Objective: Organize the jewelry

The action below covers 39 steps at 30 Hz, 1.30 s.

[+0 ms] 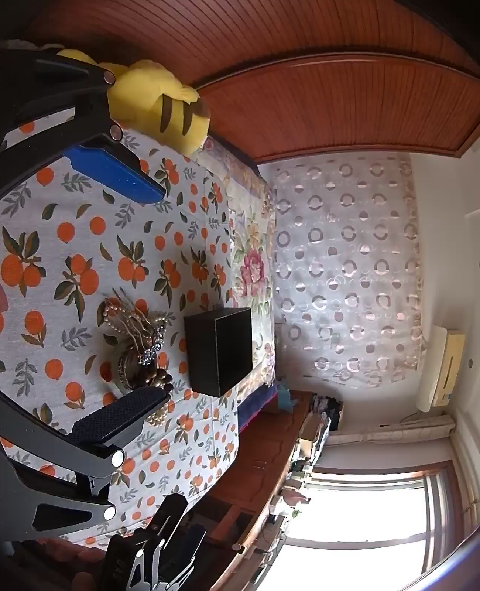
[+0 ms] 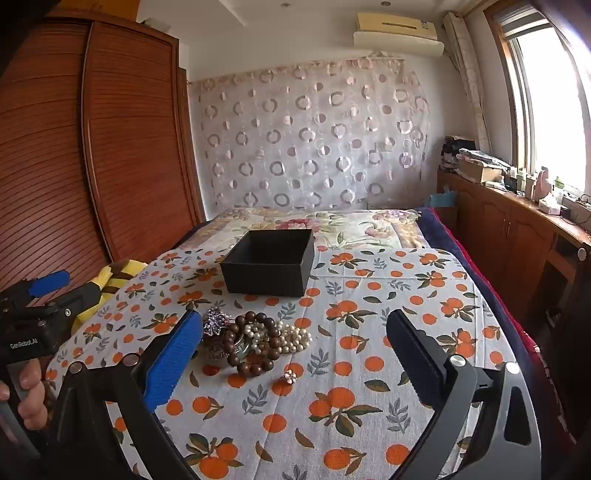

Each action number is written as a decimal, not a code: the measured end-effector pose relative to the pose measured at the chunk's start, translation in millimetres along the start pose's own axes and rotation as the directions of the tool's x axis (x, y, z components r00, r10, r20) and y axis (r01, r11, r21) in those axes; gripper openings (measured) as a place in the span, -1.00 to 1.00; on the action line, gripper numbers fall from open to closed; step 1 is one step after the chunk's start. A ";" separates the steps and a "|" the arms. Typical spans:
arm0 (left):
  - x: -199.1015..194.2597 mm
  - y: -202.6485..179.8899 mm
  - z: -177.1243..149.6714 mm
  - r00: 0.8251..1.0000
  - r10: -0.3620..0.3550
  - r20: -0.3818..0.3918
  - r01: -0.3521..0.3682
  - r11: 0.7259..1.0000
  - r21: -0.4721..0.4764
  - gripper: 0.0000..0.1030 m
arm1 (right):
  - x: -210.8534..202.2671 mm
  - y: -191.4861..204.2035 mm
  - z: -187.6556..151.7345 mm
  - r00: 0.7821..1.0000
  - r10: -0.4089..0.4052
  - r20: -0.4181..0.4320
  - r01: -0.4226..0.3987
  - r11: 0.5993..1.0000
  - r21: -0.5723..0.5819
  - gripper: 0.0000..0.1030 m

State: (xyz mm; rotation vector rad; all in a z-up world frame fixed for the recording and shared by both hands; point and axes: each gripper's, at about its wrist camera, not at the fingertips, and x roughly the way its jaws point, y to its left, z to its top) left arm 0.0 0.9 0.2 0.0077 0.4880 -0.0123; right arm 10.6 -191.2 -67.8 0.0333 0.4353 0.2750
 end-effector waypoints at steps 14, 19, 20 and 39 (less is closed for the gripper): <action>0.5 -0.4 0.1 1.000 0.003 0.003 -0.003 1.000 0.004 0.87 | -0.7 -0.2 0.0 1.000 -0.002 -0.002 0.002 1.000 -0.006 0.95; 0.3 -0.2 0.3 1.000 0.001 0.005 -0.001 1.000 0.003 0.87 | -0.8 0.3 -0.2 1.000 -0.002 -0.001 0.002 1.000 -0.007 0.95; 0.6 -0.1 0.5 1.000 0.000 0.006 0.000 1.000 0.003 0.87 | -0.8 0.5 -0.3 1.000 -0.002 -0.001 0.002 1.000 -0.007 0.95; -4.9 -1.5 2.5 1.000 0.002 0.011 -0.002 1.000 0.003 0.87 | -2.3 1.0 0.2 1.000 0.000 0.001 0.000 1.000 -0.007 0.95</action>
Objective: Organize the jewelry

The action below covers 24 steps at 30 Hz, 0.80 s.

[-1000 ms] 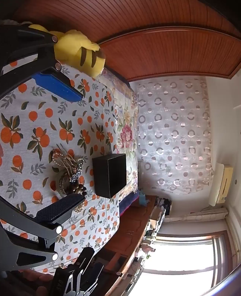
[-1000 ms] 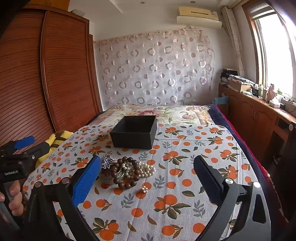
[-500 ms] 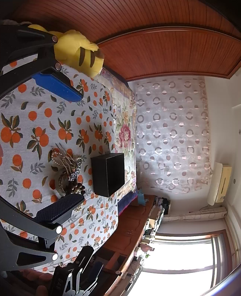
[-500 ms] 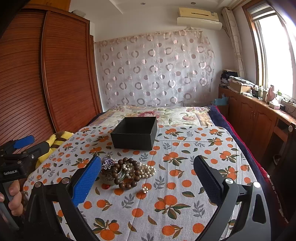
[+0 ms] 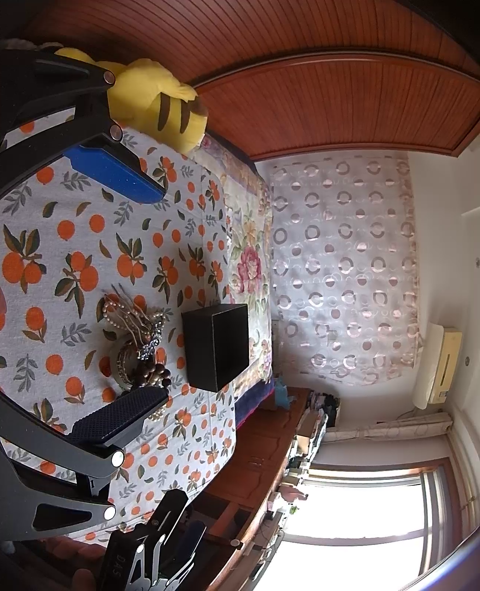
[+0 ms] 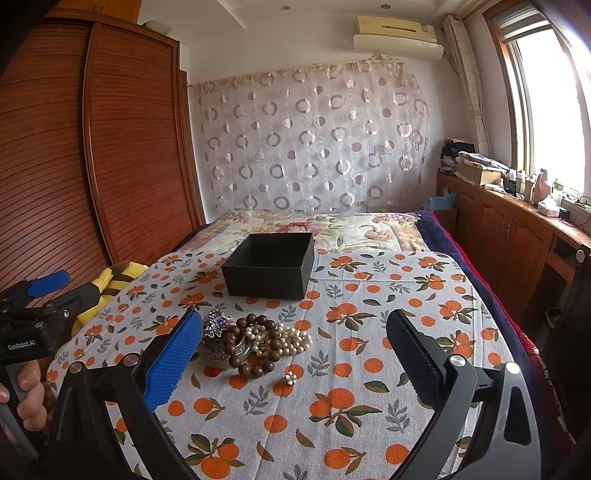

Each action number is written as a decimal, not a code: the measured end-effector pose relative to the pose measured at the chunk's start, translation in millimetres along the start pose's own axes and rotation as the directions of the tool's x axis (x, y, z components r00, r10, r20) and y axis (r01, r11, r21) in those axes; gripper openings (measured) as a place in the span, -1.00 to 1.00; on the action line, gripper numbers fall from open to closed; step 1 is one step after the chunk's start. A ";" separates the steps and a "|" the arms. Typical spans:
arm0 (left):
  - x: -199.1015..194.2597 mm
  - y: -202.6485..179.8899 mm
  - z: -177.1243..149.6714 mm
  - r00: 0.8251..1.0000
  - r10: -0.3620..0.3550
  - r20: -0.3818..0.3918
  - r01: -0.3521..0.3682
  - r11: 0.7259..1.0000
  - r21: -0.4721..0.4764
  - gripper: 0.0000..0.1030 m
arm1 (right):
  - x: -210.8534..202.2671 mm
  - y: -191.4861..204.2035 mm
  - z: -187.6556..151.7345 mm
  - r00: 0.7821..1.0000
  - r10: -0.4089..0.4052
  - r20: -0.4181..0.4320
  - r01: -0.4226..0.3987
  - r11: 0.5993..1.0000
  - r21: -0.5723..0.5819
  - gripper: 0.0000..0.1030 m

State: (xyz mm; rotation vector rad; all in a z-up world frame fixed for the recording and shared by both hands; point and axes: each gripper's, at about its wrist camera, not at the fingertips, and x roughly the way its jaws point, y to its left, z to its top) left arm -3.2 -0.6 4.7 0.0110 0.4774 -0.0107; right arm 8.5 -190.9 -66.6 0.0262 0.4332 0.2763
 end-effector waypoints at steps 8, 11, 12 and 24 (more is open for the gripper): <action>0.2 0.1 -0.5 1.000 -0.002 0.001 0.002 1.000 0.000 0.87 | 0.1 -0.2 0.0 1.000 -0.001 0.002 0.001 1.000 0.000 0.95; 0.6 0.2 -0.9 1.000 -0.001 0.002 0.001 1.000 0.001 0.87 | 0.2 -0.2 0.0 1.000 -0.001 0.002 0.001 1.000 0.000 0.95; 0.4 0.2 -0.6 1.000 -0.001 0.001 0.001 1.000 0.001 0.87 | 0.2 -0.2 0.1 1.000 -0.002 0.003 0.002 1.000 0.000 0.95; -2.6 -0.2 1.4 1.000 -0.001 0.002 0.001 1.000 0.002 0.87 | -0.8 -0.1 1.1 1.000 0.000 0.003 0.000 1.000 -0.001 0.95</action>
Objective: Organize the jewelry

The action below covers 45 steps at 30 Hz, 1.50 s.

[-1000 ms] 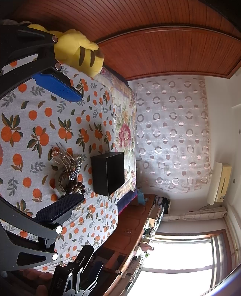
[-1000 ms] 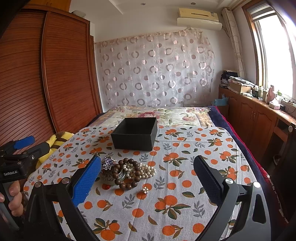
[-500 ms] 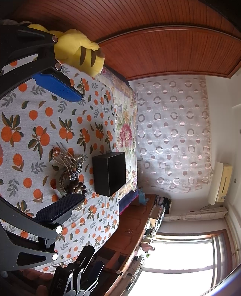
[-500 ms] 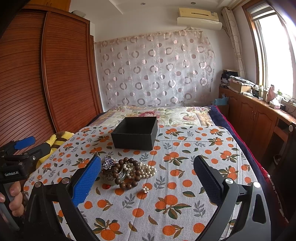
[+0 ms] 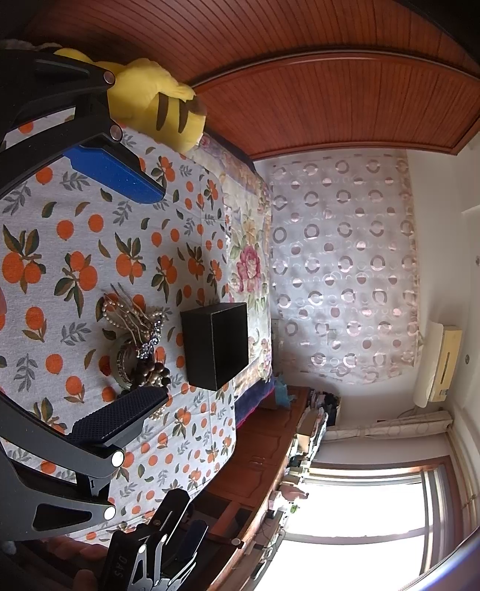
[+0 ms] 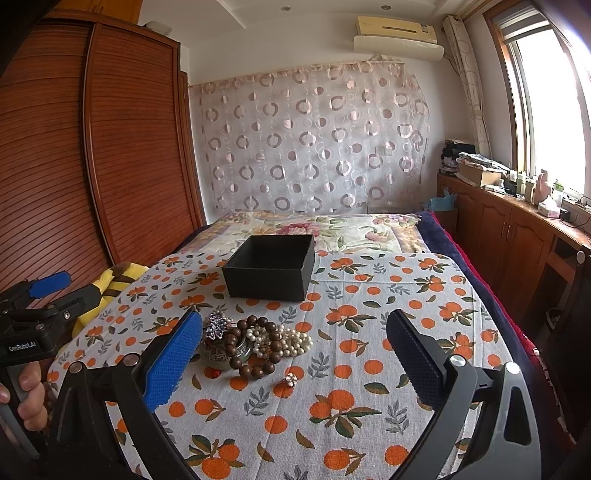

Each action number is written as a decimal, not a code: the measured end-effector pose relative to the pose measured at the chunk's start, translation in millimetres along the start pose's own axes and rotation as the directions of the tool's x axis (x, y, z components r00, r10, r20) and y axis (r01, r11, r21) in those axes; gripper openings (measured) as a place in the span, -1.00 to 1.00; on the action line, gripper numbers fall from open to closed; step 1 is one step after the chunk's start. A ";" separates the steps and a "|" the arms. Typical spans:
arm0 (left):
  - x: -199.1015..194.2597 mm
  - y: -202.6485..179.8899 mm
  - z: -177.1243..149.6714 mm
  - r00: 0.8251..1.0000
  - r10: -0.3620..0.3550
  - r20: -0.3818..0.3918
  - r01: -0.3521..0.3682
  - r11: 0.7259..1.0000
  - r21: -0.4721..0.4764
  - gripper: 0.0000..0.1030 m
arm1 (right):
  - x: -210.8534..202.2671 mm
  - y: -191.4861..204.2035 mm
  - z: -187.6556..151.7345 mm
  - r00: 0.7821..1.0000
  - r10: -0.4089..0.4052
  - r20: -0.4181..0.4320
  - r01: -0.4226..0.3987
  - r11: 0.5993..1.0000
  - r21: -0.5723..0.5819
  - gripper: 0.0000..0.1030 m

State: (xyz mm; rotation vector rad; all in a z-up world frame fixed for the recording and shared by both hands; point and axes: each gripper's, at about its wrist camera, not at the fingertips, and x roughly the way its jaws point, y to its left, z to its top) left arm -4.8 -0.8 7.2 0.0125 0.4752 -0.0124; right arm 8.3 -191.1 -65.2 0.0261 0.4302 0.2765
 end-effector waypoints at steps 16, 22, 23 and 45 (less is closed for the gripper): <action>0.4 -2.6 -0.2 1.000 0.000 0.001 0.000 1.000 0.002 0.87 | -1.1 0.0 0.1 1.000 -0.002 0.003 0.002 1.000 0.001 0.95; 0.6 -2.7 -0.3 1.000 -0.001 0.000 0.001 1.000 0.002 0.87 | -1.1 0.0 -0.1 1.000 -0.001 0.002 0.001 1.000 0.001 0.95; 0.8 -2.4 -0.5 1.000 0.000 0.000 0.000 1.000 0.002 0.87 | -1.1 -0.1 -0.2 1.000 -0.001 0.002 0.001 1.000 0.002 0.95; 44.5 3.3 -29.4 0.990 -0.047 -0.133 0.047 0.999 -0.002 0.87 | 33.8 5.8 -18.0 0.987 0.118 -0.108 -0.124 0.991 -0.043 0.76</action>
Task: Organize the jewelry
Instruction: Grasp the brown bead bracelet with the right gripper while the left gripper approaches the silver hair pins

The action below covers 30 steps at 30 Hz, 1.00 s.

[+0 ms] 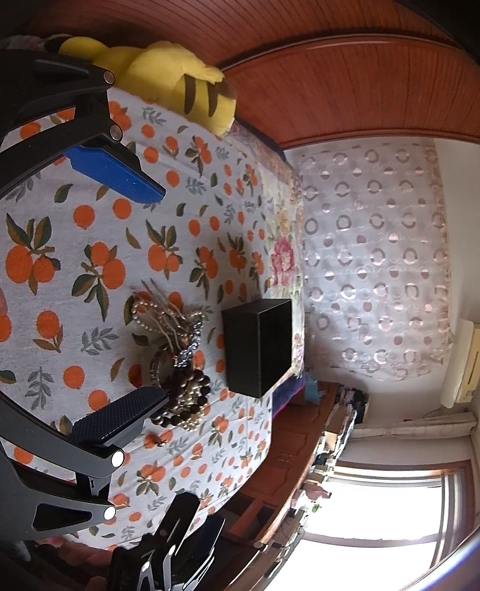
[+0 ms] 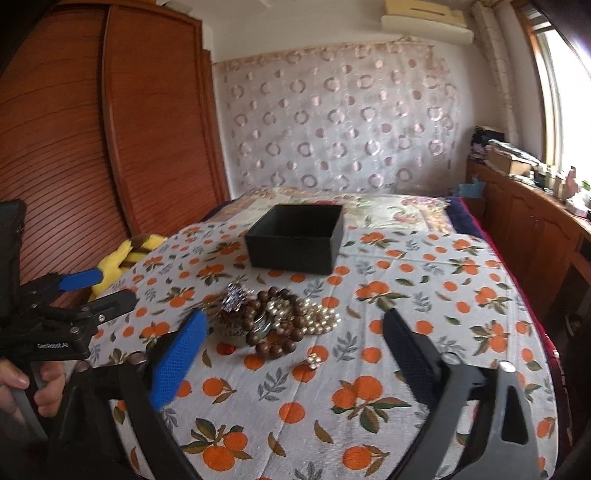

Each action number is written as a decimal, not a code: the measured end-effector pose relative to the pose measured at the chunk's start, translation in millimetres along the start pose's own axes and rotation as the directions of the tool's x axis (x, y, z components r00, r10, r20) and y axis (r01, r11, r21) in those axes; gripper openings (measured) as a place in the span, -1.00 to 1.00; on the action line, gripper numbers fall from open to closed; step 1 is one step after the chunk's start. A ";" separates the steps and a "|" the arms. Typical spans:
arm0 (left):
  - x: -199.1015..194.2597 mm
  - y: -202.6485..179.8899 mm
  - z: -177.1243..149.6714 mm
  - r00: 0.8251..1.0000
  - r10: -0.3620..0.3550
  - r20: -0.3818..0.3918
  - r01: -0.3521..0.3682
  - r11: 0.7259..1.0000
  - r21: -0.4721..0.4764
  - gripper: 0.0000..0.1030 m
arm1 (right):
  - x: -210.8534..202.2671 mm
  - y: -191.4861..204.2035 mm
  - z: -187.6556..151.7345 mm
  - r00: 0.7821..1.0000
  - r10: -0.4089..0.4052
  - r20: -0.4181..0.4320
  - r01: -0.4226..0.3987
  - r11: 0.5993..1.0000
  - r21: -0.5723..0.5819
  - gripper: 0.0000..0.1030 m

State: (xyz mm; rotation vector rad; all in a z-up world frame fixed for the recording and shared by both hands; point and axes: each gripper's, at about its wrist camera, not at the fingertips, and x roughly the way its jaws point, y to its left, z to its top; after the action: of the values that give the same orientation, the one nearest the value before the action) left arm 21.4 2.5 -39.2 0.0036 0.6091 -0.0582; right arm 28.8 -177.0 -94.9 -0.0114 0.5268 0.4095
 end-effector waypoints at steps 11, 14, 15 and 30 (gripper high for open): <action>26.5 2.2 -13.7 0.996 -0.038 -0.078 0.040 0.999 0.021 0.87 | 60.2 15.8 -4.1 0.976 0.129 -0.176 -0.140 0.988 -0.056 -0.08; 31.4 5.2 -16.2 0.994 -0.045 -0.096 0.047 0.999 0.020 0.87 | 75.9 18.5 -3.0 0.962 0.159 -0.221 -0.174 0.984 -0.048 -0.13; 33.8 6.2 -17.0 0.993 -0.052 -0.103 0.054 0.998 0.019 0.87 | 81.6 19.2 -2.5 0.957 0.172 -0.233 -0.187 0.981 -0.044 -0.14; 61.6 6.9 -8.8 0.978 -0.143 -0.153 0.145 0.989 0.005 0.75 | 107.3 16.7 5.6 0.917 0.254 -0.307 -0.265 0.964 0.008 -0.71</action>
State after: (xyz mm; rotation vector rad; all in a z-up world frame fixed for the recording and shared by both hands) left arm 67.1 6.2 -81.8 -0.0205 0.7616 -0.2051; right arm 109.5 -120.6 -141.1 -0.0381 0.8323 0.6835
